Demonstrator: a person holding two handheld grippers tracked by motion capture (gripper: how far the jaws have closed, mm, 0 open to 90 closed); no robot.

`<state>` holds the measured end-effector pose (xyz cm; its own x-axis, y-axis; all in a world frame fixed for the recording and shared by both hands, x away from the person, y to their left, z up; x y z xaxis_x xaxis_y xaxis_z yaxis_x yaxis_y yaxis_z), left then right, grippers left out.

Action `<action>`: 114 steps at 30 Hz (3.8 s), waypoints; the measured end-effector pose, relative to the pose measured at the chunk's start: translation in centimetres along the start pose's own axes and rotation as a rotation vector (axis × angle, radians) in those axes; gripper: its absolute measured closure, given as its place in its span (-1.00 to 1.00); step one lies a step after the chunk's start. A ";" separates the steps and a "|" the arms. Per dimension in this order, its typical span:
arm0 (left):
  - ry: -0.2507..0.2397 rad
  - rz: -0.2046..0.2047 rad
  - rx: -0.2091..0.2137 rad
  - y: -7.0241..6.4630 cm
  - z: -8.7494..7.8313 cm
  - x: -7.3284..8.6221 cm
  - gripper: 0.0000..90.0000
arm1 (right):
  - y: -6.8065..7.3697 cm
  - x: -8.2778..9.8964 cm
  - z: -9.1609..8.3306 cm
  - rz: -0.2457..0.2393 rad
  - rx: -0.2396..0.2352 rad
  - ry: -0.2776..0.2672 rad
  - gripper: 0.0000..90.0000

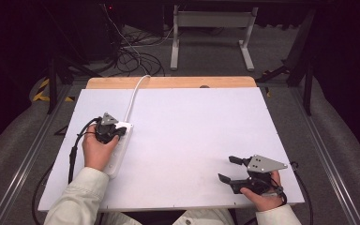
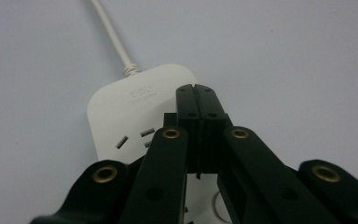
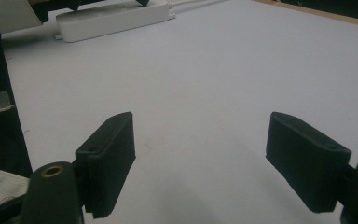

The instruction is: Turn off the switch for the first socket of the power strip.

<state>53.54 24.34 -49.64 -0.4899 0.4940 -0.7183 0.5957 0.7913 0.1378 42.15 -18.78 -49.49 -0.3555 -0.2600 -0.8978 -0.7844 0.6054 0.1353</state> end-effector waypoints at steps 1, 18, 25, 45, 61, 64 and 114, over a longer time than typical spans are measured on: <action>0.002 -0.006 0.004 -0.1 0.0 0.0 1.00 | 0.0 0.0 0.0 0.000 0.000 0.000 -0.46; 0.005 0.005 -0.005 -0.1 0.0 0.0 1.00 | 0.1 0.0 0.0 0.004 -0.009 -0.002 -0.45; 0.010 0.007 -0.009 -0.2 0.0 0.0 1.00 | 0.2 0.0 0.0 0.004 -0.012 0.000 -0.45; 0.026 0.029 -0.045 -0.5 0.1 -0.1 1.00 | 0.2 0.0 0.1 0.004 -0.012 0.002 -0.45; -0.004 -0.024 0.012 -0.3 -1.1 -0.8 1.00 | 0.1 0.1 0.1 0.011 -0.010 0.002 -0.45; -0.025 -0.012 0.019 -0.4 -2.0 -1.4 1.00 | 0.0 0.1 0.2 0.013 -0.009 0.003 -0.45; -0.270 0.011 0.115 -3.8 -9.7 -2.8 -0.26 | -0.1 0.0 -0.2 0.009 -0.007 -0.006 -0.45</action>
<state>46.49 23.42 -41.53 -0.3055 0.3761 -0.8748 0.6754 0.7331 0.0794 42.11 -18.93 -49.43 -0.3595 -0.2502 -0.8990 -0.7847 0.6025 0.1461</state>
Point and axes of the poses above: each handheld gripper's, and its own axes: z roughly forward along the jaws, x roughly out of its underside, y roughly to its left, the point moved 5 cm from there along z, roughly forward along the jaws, and after that the axes turned 7 degrees about z, right-handed, at the moved point
